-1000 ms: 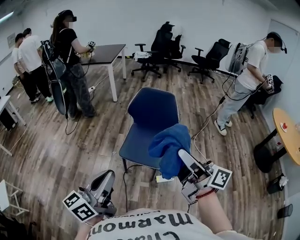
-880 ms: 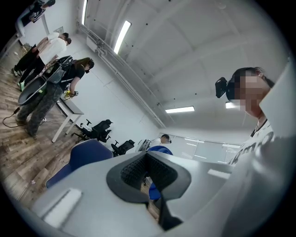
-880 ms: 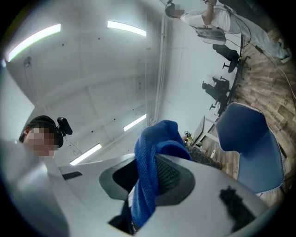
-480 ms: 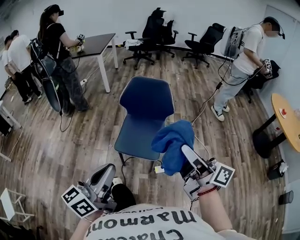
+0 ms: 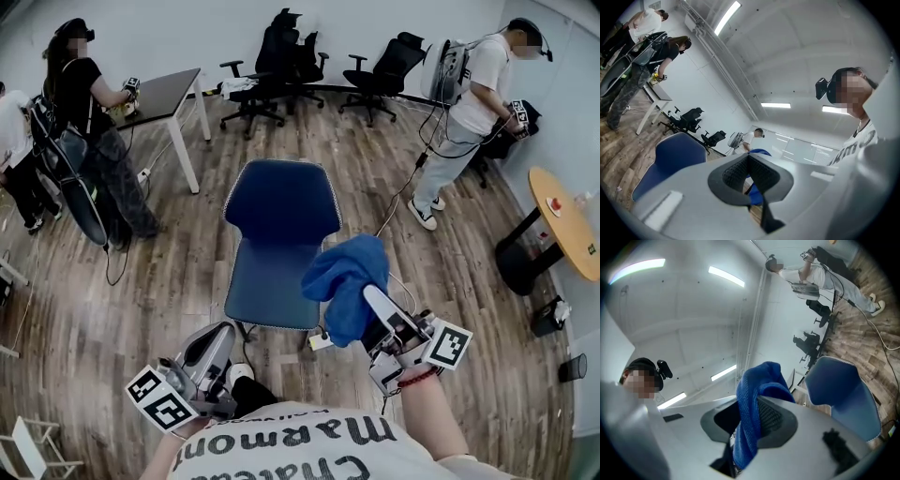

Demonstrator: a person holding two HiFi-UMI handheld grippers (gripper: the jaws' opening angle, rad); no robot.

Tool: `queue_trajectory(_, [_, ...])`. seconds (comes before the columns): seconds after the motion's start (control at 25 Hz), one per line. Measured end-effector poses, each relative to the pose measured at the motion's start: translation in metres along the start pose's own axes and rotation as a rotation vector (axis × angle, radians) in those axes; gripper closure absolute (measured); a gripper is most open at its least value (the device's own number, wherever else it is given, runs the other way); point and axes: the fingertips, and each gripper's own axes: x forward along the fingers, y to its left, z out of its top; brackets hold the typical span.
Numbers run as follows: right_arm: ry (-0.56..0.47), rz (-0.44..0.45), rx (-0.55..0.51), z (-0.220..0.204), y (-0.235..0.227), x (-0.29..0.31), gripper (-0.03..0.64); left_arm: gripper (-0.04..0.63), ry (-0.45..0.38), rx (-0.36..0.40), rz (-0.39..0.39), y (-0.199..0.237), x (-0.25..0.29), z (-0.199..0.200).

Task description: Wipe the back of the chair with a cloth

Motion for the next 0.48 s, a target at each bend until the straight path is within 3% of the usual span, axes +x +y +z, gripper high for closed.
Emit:
queue_trajectory(0.32, [-0.084,-0.033,-0.039,0.004,-0.013,0.055,0.523,0.588,-0.060,0.035,-0.023,0.068,0.011,0.073])
queue_trajectory(0.48, [-0.123,-0.059,-0.055,0.003,-0.018,0.083,0.523,0.588,-0.050,0.029,-0.068,0.097,0.021,0.101])
